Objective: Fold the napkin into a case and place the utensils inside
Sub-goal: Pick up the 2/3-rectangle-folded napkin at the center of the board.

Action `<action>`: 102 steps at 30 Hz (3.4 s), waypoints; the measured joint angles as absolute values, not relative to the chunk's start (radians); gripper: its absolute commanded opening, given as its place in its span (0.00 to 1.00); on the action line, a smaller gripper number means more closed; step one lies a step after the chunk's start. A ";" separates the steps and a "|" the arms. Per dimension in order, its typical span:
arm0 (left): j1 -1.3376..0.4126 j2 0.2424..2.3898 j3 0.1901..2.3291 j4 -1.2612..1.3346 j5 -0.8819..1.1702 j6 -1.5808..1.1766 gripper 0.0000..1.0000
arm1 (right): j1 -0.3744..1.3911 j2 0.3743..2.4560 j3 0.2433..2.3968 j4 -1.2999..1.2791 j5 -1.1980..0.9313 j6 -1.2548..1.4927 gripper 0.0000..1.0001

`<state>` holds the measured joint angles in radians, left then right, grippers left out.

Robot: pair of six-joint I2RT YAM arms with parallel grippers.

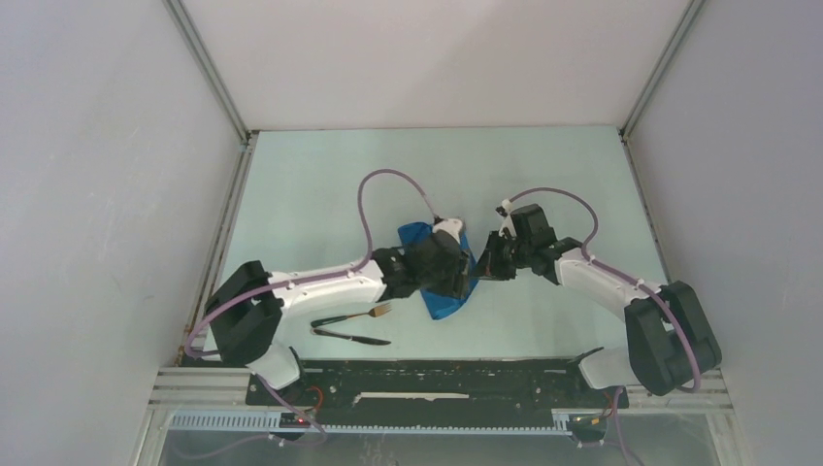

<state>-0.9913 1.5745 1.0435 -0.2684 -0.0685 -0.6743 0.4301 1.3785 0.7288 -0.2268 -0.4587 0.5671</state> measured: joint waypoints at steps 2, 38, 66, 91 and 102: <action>-1.060 1.582 1.060 -0.292 -0.179 -0.641 0.67 | 0.422 1.370 0.720 -0.225 -0.467 0.583 0.00; -1.205 1.745 1.092 -0.195 -0.511 -0.550 0.81 | 0.407 1.363 0.676 -0.167 -0.507 0.733 0.00; -1.211 1.756 1.103 -0.228 -0.570 -0.605 0.14 | 0.267 1.322 0.673 -0.145 -0.553 0.762 0.92; -1.211 1.683 1.043 -0.226 -0.595 -0.603 0.10 | 0.215 1.923 0.731 0.506 -0.824 1.048 0.49; -1.211 1.683 1.043 -0.223 -0.590 -0.603 0.09 | 0.213 1.940 0.751 0.590 -0.826 1.089 0.27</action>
